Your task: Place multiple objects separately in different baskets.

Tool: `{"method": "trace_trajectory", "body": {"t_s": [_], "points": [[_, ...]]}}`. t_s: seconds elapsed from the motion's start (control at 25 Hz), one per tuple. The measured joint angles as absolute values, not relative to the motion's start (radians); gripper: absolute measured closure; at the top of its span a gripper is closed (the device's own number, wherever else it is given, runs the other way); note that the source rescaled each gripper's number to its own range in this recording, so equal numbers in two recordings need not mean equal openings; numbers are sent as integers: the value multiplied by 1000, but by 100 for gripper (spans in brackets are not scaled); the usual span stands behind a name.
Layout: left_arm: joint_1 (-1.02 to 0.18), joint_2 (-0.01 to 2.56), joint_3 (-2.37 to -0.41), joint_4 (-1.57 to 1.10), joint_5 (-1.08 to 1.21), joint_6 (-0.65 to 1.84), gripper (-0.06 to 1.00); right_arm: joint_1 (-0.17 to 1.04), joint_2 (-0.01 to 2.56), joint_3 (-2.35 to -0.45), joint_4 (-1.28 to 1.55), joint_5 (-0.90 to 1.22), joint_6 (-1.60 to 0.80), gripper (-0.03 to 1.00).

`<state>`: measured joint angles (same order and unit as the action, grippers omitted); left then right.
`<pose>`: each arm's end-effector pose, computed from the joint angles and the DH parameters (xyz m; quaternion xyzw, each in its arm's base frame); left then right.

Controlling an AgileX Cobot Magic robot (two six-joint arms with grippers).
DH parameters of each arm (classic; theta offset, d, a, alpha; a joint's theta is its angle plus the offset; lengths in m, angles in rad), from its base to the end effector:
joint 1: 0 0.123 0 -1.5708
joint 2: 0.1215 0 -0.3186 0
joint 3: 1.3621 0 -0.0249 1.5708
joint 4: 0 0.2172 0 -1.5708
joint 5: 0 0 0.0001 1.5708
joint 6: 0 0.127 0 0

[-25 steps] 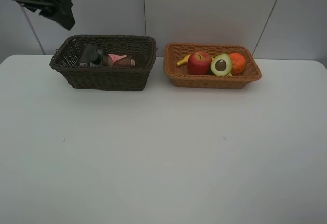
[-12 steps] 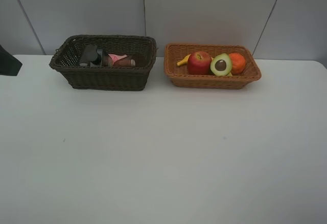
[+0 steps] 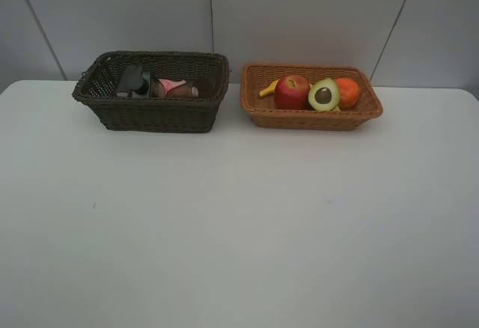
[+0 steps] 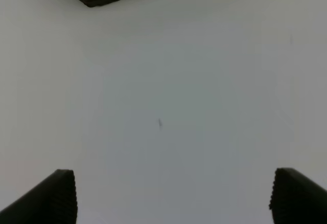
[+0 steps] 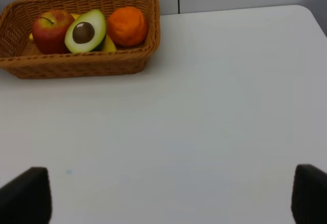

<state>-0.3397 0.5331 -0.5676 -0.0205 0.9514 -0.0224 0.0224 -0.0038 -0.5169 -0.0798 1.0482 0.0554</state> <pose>0.0422 -0.0172 0.2743 0.1448 0.9208 -0.0750 0.3544 -0.0375 -0.0096 0.2510 0.0156 0.8436 -0.0190 0.5363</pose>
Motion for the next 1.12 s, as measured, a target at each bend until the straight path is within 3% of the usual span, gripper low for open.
{"method": "trace_trajectory", "body": {"t_s": [0.36, 0.68, 1.12], "points": [[-340, 361, -535, -38, 1066, -11, -5, 22, -4, -517, -80, 1048, 55, -3], [-340, 205, -420, -42, 1073, 0, -5, 22, -4, -517, -80, 1048, 55, -3], [-340, -4, -419, -36, 1073, 0, -6, 22, -4, -517, -80, 1048, 55, -3]]}}
